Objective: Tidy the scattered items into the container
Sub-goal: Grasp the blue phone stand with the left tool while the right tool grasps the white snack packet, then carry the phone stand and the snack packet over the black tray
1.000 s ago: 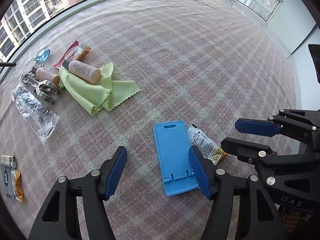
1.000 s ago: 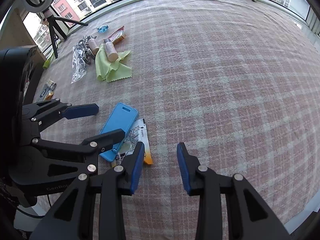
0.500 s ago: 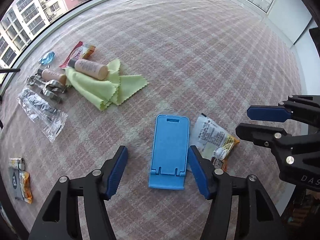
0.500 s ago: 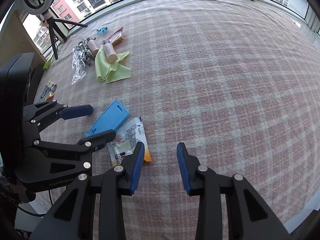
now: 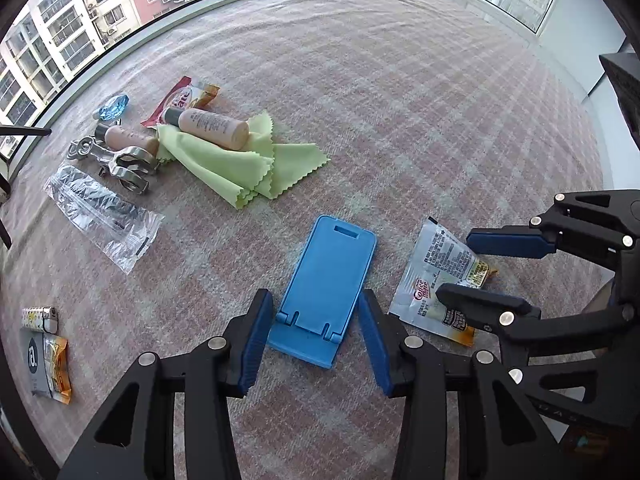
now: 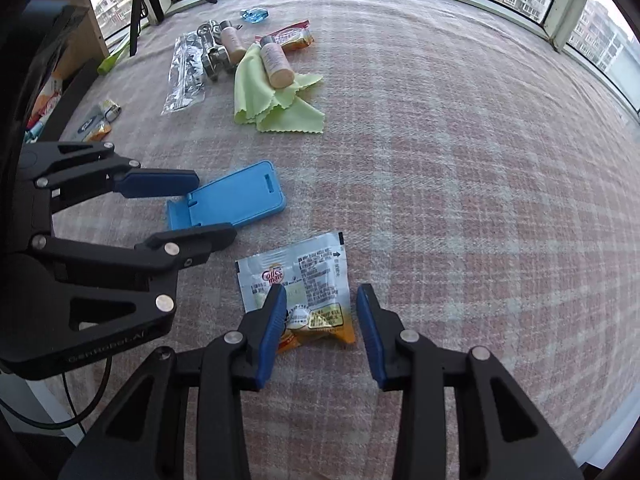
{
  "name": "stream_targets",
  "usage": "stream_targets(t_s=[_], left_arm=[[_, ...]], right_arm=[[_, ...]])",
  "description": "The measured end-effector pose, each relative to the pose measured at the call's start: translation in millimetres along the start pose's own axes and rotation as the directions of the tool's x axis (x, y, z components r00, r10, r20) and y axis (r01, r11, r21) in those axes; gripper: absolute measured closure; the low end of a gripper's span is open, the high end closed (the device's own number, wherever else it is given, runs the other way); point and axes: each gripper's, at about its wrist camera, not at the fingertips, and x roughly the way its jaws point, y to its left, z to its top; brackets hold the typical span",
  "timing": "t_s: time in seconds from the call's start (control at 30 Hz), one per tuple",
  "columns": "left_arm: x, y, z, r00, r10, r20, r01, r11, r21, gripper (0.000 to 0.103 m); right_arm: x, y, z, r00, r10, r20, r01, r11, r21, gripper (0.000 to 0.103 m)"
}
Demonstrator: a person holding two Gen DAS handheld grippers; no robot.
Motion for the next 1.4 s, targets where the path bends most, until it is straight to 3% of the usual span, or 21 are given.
stream_targets(t_s=[0.27, 0.47, 0.53, 0.63, 0.87, 0.9, 1.03, 1.2, 1.4], left_arm=[[2.1, -1.1, 7.2, 0.998, -0.059, 0.038, 0.061, 0.996, -0.066, 0.068], [4.0, 2.0, 9.7, 0.996, -0.066, 0.054, 0.072, 0.992, -0.104, 0.069], [-22.0, 17.1, -37.5, 0.996, -0.07, 0.058, 0.076, 0.992, -0.104, 0.069], [-46.3, 16.1, -66.7, 0.995, -0.073, 0.075, 0.082, 0.99, -0.119, 0.069], [-69.2, 35.3, -74.4, 0.994, -0.045, 0.1, 0.059, 0.988, -0.14, 0.069], [-82.7, 30.9, -84.8, 0.993, -0.033, 0.11, 0.048, 0.989, -0.137, 0.069], [-90.4, 89.1, -91.1, 0.991, -0.009, 0.133, 0.029, 0.987, -0.156, 0.069], [-100.4, 129.4, -89.4, 0.985, 0.032, 0.17, 0.009, 0.973, -0.233, 0.069], [-153.9, 183.7, -125.7, 0.964, 0.131, 0.231, -0.051, 0.945, -0.323, 0.069]], right_arm=[[-7.1, -18.2, -9.6, 0.999, 0.043, 0.034, -0.047, 0.989, 0.139, 0.093], [-15.2, -36.1, -15.4, 0.997, 0.052, 0.057, -0.062, 0.98, 0.188, 0.095], [-19.1, -39.1, -16.8, 0.996, 0.053, 0.071, -0.067, 0.977, 0.202, 0.096], [-28.0, -42.5, -17.7, 0.995, 0.048, 0.093, -0.067, 0.974, 0.215, 0.097], [-48.6, -51.0, -12.1, 0.99, 0.032, 0.137, -0.062, 0.972, 0.225, 0.098], [-50.9, -44.6, -8.4, 0.989, 0.03, 0.143, -0.062, 0.973, 0.224, 0.098], [-62.2, -21.4, 2.7, 0.984, 0.027, 0.178, -0.062, 0.98, 0.19, 0.098], [-70.9, 23.2, 33.1, 0.973, 0.058, 0.225, -0.091, 0.986, 0.142, 0.098], [-78.7, 91.7, 69.9, 0.958, 0.106, 0.268, -0.129, 0.989, 0.068, 0.098]])
